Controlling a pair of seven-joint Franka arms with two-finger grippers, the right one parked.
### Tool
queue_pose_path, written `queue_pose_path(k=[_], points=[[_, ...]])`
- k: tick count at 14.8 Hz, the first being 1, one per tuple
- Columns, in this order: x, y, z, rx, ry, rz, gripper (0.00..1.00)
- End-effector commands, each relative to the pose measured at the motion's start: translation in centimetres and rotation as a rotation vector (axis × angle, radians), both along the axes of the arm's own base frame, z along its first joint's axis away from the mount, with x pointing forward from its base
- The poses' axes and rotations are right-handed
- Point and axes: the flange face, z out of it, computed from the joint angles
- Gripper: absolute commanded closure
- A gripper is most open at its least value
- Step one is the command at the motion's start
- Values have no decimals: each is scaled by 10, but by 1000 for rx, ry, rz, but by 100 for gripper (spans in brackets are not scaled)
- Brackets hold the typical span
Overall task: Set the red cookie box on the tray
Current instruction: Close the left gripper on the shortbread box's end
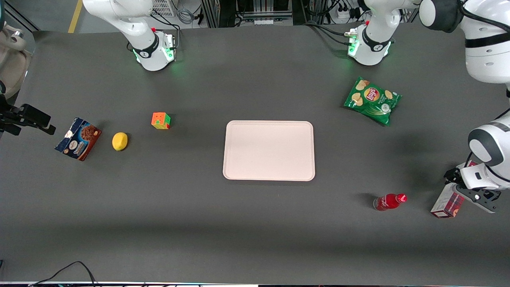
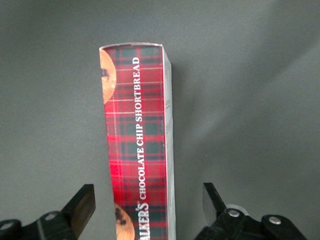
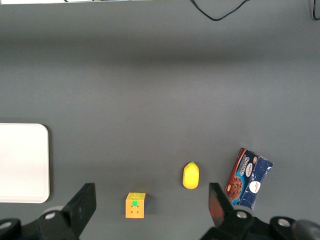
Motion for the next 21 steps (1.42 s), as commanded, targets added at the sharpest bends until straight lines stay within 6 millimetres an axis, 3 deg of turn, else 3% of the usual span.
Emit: queue_pose_path(k=[1,4,7,9,11,13,16,21], points=[[6,3,-9,4,-14,-16,6],[8,3,-19,-14,-24,6,15],[8,2,-19,-15,-24,4,39],[8,1,-19,-15,-23,1,64],[8,0,-20,-16,-20,0,81],[8,0,-18,-15,-19,-3,88],[10,-7,-3,-27,-14,-4,88],[-15,-27,78,-160,148,180,88]])
